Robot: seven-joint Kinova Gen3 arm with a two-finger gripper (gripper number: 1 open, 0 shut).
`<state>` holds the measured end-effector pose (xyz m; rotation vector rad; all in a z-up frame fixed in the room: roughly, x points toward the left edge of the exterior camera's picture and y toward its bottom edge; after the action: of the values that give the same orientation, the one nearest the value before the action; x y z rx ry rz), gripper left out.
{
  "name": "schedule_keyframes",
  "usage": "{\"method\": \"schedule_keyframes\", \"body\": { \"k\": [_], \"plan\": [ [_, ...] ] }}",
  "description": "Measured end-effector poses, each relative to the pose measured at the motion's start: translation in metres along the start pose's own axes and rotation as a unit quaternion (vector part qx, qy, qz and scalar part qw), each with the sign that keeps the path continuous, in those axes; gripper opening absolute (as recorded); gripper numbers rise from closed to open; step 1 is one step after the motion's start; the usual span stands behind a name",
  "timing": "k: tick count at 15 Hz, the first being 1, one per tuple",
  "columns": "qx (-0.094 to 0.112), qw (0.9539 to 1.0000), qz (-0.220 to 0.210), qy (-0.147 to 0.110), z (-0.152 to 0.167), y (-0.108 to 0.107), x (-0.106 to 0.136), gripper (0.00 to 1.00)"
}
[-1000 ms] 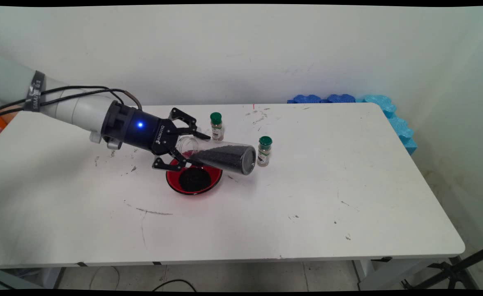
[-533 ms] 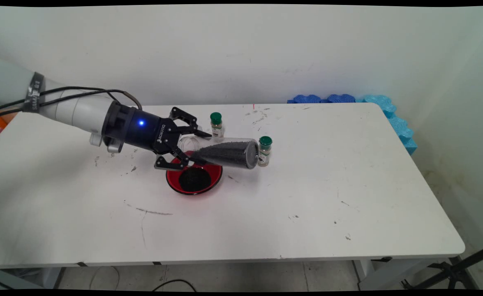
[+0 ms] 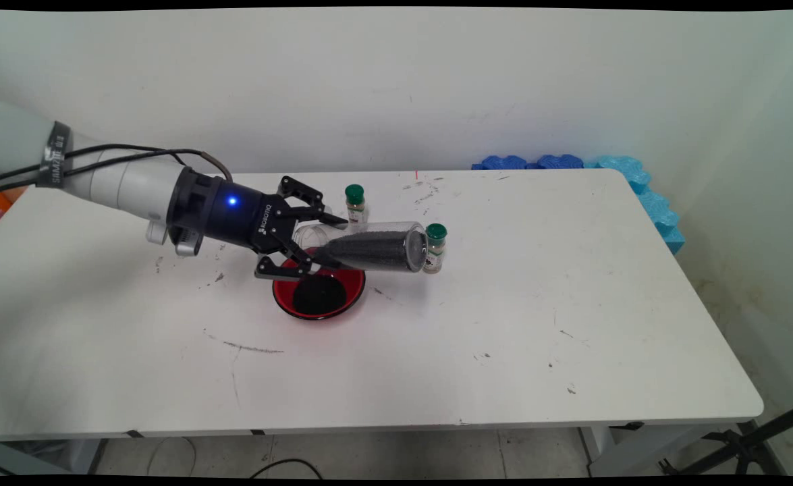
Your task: Pour the black seasoning powder in the red bowl
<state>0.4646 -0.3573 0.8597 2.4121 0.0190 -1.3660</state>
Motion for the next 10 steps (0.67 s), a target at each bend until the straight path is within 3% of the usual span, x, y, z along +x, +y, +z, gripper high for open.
{"method": "schedule_keyframes", "body": {
  "k": [10],
  "plan": [
    [-0.008,0.9998,-0.016,-0.005,0.0011,-0.0013,-0.001,0.0]
  ]
}}
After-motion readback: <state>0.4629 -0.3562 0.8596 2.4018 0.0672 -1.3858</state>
